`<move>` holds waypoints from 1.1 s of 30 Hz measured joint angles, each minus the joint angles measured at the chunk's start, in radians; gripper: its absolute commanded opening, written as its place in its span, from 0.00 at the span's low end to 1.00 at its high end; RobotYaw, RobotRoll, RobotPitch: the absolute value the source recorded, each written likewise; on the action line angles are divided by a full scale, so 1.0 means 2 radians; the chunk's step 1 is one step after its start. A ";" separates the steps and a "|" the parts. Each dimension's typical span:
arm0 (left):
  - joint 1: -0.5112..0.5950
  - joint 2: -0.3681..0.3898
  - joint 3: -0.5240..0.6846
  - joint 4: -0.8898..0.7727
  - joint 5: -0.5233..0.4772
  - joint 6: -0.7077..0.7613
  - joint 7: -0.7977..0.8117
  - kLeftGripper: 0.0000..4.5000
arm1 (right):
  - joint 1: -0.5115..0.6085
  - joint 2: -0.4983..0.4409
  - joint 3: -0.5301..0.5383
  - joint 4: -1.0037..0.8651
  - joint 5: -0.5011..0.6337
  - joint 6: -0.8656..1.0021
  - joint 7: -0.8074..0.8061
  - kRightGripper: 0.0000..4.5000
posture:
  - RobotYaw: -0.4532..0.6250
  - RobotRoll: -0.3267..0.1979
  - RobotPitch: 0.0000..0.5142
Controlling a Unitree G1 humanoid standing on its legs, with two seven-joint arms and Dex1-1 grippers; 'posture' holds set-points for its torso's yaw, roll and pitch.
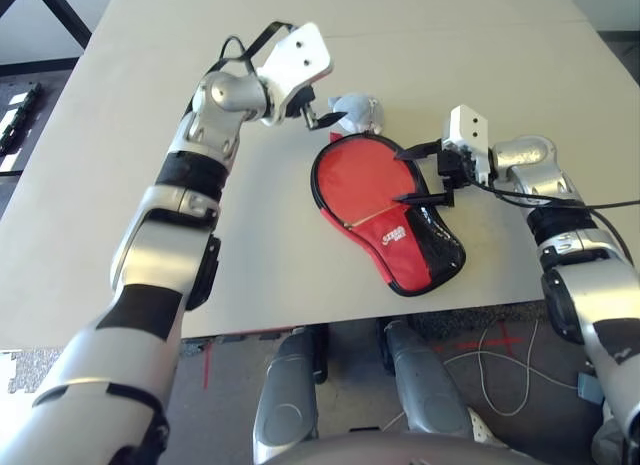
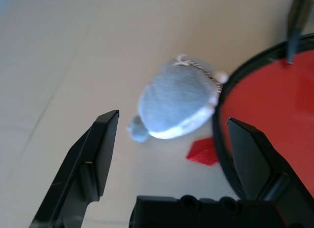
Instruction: Store the ping-pong paddle in its case and zip it.
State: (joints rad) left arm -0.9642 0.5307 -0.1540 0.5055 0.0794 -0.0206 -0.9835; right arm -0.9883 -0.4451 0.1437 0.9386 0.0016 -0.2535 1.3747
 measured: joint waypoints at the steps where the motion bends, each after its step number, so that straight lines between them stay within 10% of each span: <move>1: 0.018 0.005 0.002 -0.024 -0.009 0.015 -0.009 0.99 | 0.000 0.000 0.000 0.001 0.000 0.000 0.000 1.00 | 0.41 0.62 0.60; 10: 0.116 0.030 0.001 -0.168 -0.047 0.100 -0.048 0.99 | -0.004 0.001 0.000 0.010 -0.001 -0.002 -0.003 1.00 | 0.41 0.62 0.60; 33: 0.138 0.020 -0.043 -0.206 -0.060 0.222 -0.049 0.99 | -0.007 0.000 0.002 0.016 -0.001 -0.002 -0.003 1.00 | 0.39 0.62 0.59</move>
State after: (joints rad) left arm -0.6878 0.5709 -0.2393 0.0929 -0.0397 0.4241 -1.0817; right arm -1.0020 -0.4457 0.1473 0.9704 -0.0003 -0.2571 1.3684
